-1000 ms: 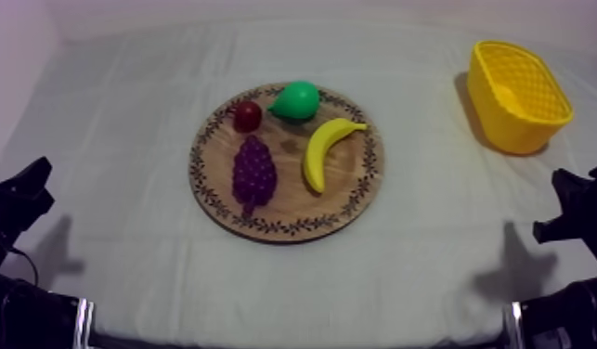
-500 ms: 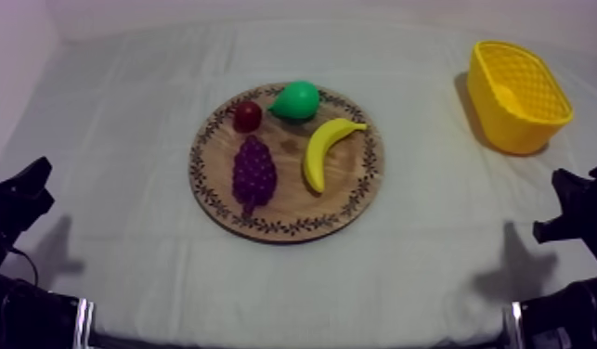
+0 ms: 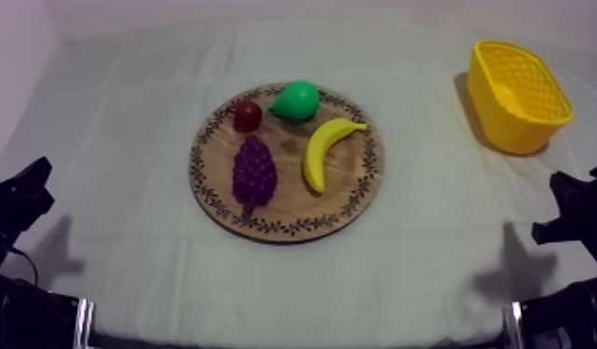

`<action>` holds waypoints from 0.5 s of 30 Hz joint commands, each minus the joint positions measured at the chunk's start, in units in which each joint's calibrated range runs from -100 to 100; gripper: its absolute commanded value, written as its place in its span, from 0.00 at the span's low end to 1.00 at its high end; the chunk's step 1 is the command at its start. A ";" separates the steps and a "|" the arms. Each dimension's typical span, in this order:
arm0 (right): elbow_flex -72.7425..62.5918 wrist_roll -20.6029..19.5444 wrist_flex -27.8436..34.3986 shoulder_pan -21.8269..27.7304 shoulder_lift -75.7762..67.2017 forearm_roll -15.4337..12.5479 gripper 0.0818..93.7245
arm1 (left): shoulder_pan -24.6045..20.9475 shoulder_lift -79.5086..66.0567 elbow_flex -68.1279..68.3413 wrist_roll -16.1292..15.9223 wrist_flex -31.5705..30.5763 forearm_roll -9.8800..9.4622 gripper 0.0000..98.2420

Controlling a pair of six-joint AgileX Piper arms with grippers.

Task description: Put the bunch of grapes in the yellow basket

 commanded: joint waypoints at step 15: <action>0.04 2.15 -0.09 -1.53 -0.01 -0.31 0.00 | 0.00 0.00 -0.02 0.00 -0.05 -0.04 0.00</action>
